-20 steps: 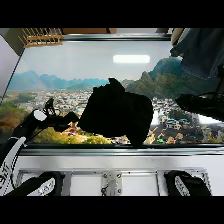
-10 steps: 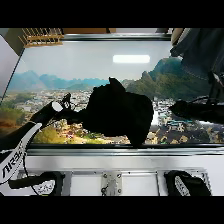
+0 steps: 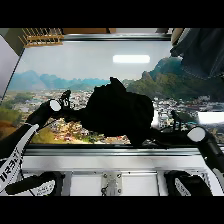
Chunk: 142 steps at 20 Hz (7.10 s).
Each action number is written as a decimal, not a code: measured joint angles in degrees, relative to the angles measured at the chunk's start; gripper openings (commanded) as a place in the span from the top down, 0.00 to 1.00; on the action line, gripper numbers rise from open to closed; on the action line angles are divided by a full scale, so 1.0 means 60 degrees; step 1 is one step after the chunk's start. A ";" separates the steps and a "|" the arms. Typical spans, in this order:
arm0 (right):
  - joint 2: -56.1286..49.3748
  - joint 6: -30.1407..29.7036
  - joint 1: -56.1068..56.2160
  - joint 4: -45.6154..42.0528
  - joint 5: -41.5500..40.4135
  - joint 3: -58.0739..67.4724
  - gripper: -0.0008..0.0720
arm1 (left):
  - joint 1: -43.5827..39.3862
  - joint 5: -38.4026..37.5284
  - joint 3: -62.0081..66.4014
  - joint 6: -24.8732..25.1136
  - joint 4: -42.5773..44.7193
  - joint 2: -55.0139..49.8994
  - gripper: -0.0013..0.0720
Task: Fold the clothes and pants, and hang the long-sleeved shirts on hangers.
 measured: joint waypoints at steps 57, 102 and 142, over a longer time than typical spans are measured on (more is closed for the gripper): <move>-0.2681 -0.0539 -0.0659 -0.2011 0.0040 0.6014 0.16 | -0.0430 -0.2091 0.6171 -0.0211 0.0940 -0.0353 0.97; 0.0528 -0.1800 -0.2084 0.1963 0.1938 1.2633 0.97 | 0.1395 0.0433 0.8615 -0.1086 0.1242 0.7012 0.97; -0.0739 -0.0783 0.0364 -0.3049 0.1836 0.5074 0.97 | 0.1399 -0.1902 0.2262 -0.0131 -0.0160 0.3293 0.97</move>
